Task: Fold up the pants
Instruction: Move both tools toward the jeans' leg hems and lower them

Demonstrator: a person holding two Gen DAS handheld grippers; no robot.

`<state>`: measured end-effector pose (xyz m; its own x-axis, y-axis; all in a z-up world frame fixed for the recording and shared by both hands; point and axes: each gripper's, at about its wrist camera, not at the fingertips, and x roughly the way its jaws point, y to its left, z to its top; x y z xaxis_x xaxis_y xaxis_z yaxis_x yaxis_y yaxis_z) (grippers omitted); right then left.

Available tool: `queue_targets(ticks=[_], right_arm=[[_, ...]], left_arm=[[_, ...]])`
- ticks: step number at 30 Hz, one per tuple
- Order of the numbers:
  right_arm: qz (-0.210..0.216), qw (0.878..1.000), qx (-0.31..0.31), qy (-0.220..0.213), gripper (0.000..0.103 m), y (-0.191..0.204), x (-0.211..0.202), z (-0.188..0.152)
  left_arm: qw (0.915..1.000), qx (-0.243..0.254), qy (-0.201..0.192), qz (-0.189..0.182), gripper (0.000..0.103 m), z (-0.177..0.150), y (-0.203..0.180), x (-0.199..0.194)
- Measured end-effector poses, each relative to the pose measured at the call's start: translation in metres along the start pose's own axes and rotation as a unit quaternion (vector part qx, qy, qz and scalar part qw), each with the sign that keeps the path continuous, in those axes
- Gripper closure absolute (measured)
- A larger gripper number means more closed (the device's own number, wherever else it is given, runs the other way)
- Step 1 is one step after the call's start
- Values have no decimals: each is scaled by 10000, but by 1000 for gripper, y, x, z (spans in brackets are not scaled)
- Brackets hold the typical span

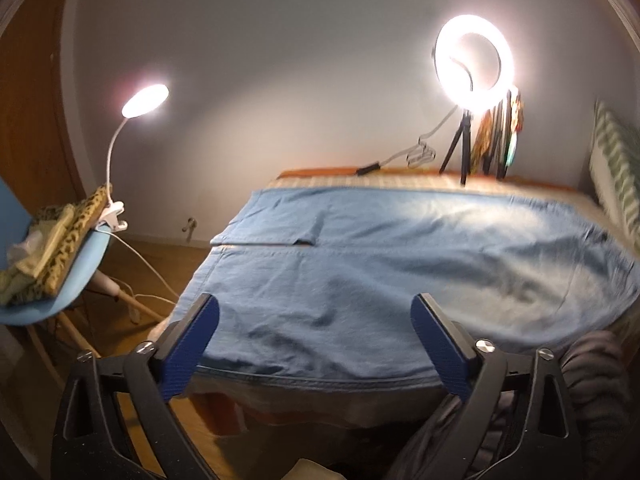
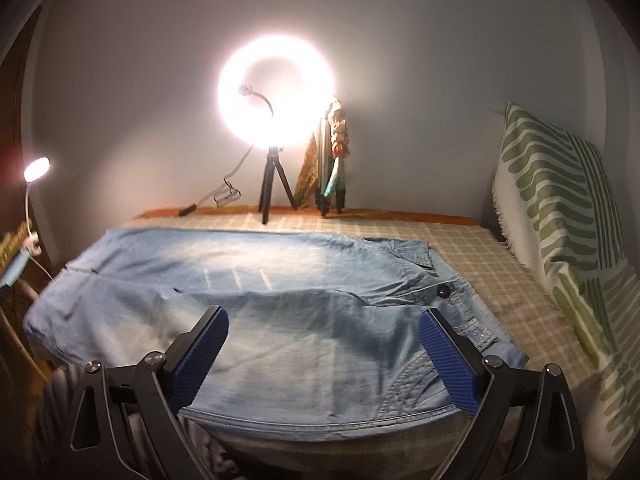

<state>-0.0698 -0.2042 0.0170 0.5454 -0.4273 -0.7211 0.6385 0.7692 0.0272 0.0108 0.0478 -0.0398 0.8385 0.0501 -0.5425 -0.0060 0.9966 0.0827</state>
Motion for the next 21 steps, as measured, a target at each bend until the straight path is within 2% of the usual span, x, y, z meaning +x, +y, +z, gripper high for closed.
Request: queue_targets(ticks=[3,6,8,11,13,17,21], right_arm=[[33,9999,-154,-70,7,-1,4,-2],[269,9990,-357,-44,7,-2,10,-2],[466,9972,-584,35,7,-1,14,-6],[416,9947,-921,175,8,0,25,-19],[429,9931,-1030,358,13,-2,33,-29],[419,9923,-979,627,18,-9,45,-40],[438,9935,-797,678,21,-19,53,-31]], left_arm=[[9999,34,155,-6,12,-3,7,11],[9996,139,229,-123,18,-6,12,18],[9991,231,316,-143,21,-11,15,25],[9980,401,483,-115,24,-21,18,36],[9971,399,642,-101,24,-29,24,43],[9960,184,874,14,24,-38,37,55],[9957,125,906,129,24,-33,48,64]])
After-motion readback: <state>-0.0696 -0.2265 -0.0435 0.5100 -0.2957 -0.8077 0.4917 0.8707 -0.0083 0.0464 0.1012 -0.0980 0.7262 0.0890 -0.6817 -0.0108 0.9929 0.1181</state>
